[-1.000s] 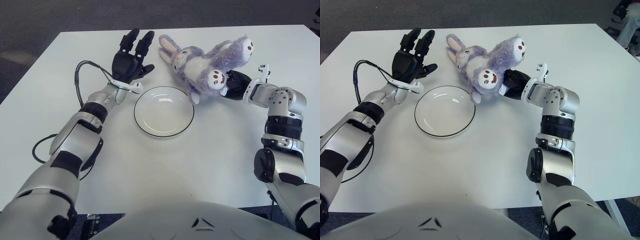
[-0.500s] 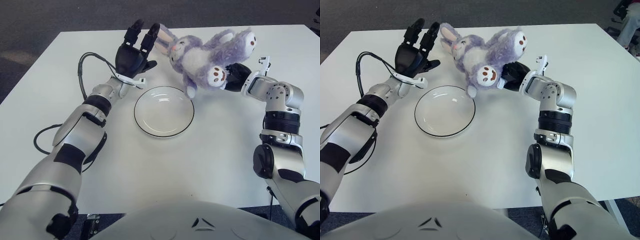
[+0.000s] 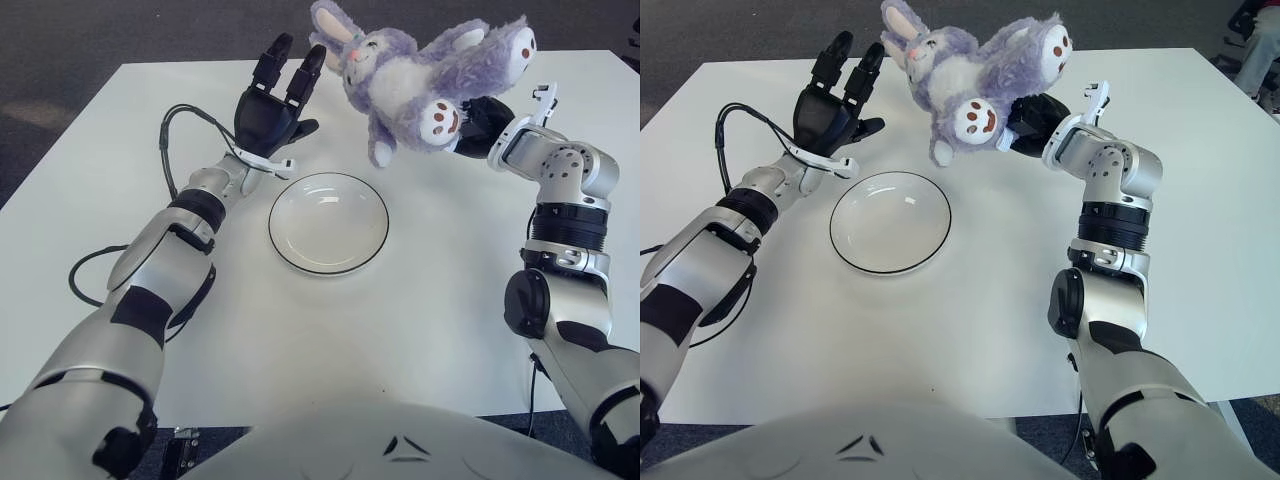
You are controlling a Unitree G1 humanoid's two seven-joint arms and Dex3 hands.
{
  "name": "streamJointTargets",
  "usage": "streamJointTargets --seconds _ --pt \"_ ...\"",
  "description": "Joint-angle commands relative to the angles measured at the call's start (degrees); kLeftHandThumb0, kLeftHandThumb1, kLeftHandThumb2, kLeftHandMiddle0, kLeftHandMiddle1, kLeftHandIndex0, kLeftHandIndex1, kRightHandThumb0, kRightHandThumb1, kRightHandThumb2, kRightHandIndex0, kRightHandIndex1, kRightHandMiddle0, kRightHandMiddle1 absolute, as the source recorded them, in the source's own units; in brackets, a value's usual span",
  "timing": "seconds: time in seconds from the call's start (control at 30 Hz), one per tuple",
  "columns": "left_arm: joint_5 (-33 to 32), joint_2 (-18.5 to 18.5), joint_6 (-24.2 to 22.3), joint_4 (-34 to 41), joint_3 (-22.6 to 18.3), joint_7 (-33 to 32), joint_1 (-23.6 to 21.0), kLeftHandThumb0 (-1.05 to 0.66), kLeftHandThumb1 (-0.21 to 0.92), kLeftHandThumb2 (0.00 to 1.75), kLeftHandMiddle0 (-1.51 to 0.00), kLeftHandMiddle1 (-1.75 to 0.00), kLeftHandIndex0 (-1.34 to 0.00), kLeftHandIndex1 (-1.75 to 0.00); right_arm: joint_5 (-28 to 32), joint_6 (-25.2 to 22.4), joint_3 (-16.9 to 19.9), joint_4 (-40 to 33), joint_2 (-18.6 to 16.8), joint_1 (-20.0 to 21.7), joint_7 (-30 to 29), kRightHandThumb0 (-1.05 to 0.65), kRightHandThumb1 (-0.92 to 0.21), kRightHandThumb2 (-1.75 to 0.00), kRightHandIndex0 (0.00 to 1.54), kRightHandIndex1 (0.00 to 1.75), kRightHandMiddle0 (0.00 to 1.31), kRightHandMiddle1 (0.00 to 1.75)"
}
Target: Put the doll into the plate.
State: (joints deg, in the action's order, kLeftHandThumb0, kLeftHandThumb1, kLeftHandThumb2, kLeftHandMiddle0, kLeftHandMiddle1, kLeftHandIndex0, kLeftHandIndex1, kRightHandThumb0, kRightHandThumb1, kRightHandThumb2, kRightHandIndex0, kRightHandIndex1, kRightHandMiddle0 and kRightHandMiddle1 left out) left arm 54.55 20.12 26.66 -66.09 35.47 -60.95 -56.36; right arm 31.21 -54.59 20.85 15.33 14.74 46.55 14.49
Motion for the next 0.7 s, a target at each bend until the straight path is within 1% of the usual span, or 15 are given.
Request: streamJointTargets --seconds 0.0,0.2,0.3,0.47,0.67 --pt "0.2 0.1 0.0 -0.7 0.4 -1.0 -1.0 -1.05 0.92 0.29 -0.09 -0.15 -0.02 -0.04 0.7 1.2 0.6 -0.2 0.1 1.9 -0.6 0.00 -0.20 -1.46 0.73 1.73 0.43 1.74" --pt "-0.9 -0.1 1.1 -1.2 0.0 0.2 -1.0 -1.05 0.92 0.24 -0.09 -0.15 0.00 -0.10 -0.7 2.1 -0.5 -1.2 0.5 2.3 -2.1 0.00 -0.32 -1.32 0.66 1.70 0.34 1.75" --pt "-1.6 -0.2 2.4 -1.0 -0.4 1.4 -1.0 -1.05 0.92 0.24 -0.08 -0.14 0.00 -0.05 -1.4 2.2 -1.2 -1.5 0.7 2.8 -2.9 0.00 -0.36 -1.27 0.64 1.69 0.31 1.75" --pt "-2.3 -0.2 3.4 -0.4 -0.4 2.8 -0.8 -1.05 0.92 0.28 -0.06 -0.12 0.00 -0.01 -1.5 2.2 -1.8 -0.9 1.2 3.5 -2.7 0.00 -0.38 -1.23 0.64 1.66 0.30 1.75" --pt "-2.9 -0.5 3.8 1.1 -0.6 3.5 -0.6 -1.05 0.92 0.32 -0.02 -0.09 0.00 0.00 -1.7 2.2 -2.5 0.3 1.5 4.4 -2.5 0.00 -0.38 -1.23 0.64 1.65 0.30 1.75"
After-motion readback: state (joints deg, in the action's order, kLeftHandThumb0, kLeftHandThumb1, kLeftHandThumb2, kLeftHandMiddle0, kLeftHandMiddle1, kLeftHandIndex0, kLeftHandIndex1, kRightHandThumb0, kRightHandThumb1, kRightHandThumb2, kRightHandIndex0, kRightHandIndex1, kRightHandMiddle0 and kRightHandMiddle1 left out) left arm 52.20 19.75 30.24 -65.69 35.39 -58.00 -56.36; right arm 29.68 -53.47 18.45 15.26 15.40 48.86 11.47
